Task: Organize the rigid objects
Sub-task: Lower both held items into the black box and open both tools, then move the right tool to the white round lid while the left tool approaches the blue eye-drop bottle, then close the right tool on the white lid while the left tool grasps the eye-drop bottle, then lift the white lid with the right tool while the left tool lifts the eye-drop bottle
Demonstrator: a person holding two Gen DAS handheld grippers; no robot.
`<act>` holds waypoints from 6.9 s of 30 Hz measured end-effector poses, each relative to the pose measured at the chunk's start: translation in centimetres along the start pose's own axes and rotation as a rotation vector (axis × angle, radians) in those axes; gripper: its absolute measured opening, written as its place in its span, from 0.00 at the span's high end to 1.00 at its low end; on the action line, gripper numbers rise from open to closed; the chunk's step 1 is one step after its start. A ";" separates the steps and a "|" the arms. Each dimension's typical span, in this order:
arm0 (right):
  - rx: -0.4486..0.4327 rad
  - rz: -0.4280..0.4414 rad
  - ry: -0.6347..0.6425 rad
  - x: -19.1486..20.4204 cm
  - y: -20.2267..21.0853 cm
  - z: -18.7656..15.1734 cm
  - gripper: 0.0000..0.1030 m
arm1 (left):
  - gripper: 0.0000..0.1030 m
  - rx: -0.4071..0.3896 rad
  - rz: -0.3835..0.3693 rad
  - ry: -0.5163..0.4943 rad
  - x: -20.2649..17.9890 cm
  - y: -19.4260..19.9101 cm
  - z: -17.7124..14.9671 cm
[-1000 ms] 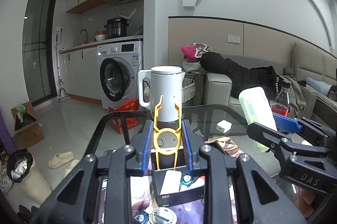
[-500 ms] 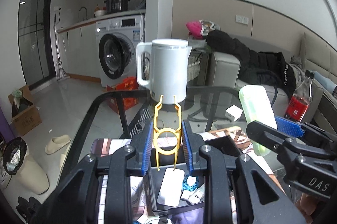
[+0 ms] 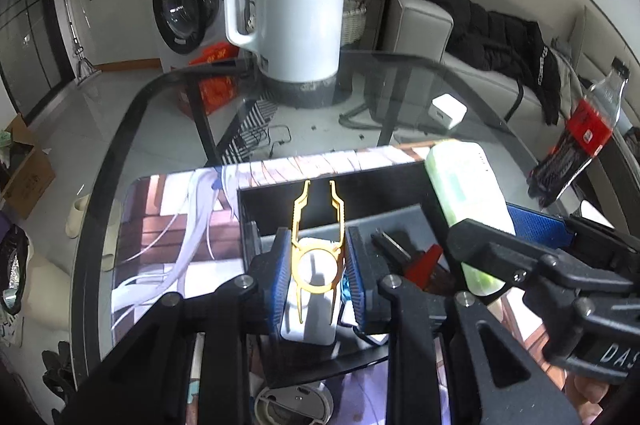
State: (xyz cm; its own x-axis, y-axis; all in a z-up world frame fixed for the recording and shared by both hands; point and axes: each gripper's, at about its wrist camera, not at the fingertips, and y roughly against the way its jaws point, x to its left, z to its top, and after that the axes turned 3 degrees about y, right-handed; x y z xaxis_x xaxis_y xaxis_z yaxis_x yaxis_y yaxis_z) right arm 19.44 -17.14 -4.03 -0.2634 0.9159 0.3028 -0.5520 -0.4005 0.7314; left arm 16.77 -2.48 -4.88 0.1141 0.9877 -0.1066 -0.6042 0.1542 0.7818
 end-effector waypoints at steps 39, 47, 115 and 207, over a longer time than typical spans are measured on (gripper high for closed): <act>0.108 -0.042 0.015 0.6 -0.3 -1.1 0.29 | 0.50 0.002 0.012 -0.114 -1.6 0.8 -1.5; -0.033 -0.013 0.040 1.2 2.4 -1.1 0.29 | 0.49 -0.147 0.013 -0.121 -1.6 4.1 -1.2; 0.283 -0.023 0.443 11.3 -8.8 -9.5 0.49 | 0.20 0.124 0.198 -0.060 9.9 3.1 -10.7; -0.116 -0.115 0.397 5.9 5.2 -7.6 0.51 | 0.73 -0.224 -0.070 -0.215 -1.3 10.1 -7.0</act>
State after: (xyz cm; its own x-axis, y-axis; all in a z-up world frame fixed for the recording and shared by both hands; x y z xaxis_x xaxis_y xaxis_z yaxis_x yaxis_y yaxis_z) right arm 8.96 -13.98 -3.06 -0.4665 0.8830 -0.0524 -0.6749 -0.3170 0.6663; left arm 4.98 -2.01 -1.20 0.3110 0.9504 -0.0044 -0.7450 0.2467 0.6197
